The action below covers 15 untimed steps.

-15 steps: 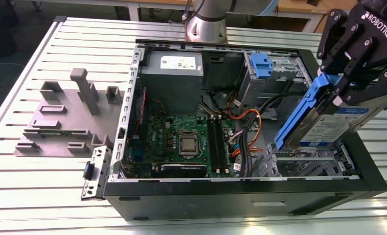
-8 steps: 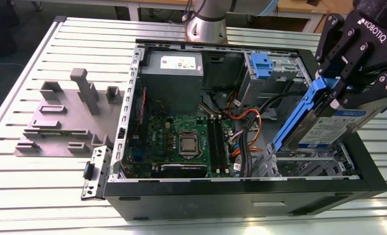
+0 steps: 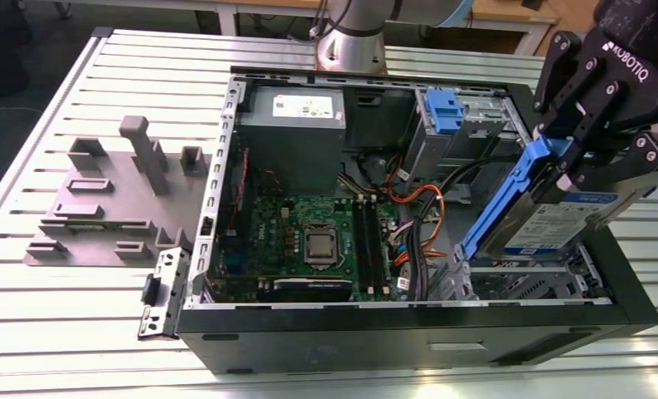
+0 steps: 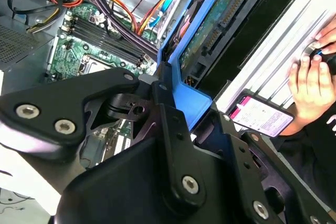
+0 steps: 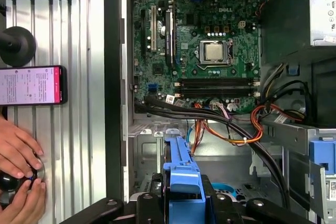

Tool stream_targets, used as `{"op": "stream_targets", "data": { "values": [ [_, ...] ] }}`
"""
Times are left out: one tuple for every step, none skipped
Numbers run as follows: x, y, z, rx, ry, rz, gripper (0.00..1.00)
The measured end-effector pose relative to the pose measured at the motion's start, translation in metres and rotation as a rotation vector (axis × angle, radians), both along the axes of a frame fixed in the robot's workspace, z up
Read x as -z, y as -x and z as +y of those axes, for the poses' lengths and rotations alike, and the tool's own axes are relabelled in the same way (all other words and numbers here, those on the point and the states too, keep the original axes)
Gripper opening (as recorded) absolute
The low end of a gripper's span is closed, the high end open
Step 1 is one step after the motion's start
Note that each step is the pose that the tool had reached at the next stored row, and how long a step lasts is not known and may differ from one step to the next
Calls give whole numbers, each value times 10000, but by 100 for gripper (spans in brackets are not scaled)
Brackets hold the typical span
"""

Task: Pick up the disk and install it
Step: 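Insert the disk into the insertion slot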

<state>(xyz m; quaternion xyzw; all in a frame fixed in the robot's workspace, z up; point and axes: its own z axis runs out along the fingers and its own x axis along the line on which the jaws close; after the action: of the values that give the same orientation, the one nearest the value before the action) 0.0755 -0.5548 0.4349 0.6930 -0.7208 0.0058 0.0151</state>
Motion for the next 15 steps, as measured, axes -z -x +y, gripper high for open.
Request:
{"op": "stream_targets", "data": {
  "values": [
    [5, 0, -1, 12, 0, 0, 36],
    [9, 0, -3, 20, 0, 0, 36],
    [13, 0, -4, 24, 1, 0, 36],
    [17, 0, -6, 27, 1, 0, 36],
    [19, 0, -7, 29, 2, 1, 36],
    [22, 0, -7, 32, 2, 0, 36],
    [23, 0, -7, 35, 2, 1, 36],
    [24, 0, -8, 38, 2, 3, 36],
    [24, 0, -7, 39, 0, 3, 36],
    [25, 0, -7, 40, 0, 3, 36],
    [25, 0, -8, 40, 0, 3, 36],
    [25, 0, -7, 40, 0, 3, 36],
    [25, 0, -7, 40, 0, 3, 36],
    [25, 0, -7, 40, 0, 3, 36],
    [25, 0, -8, 41, 0, 3, 36]
  ]
}}
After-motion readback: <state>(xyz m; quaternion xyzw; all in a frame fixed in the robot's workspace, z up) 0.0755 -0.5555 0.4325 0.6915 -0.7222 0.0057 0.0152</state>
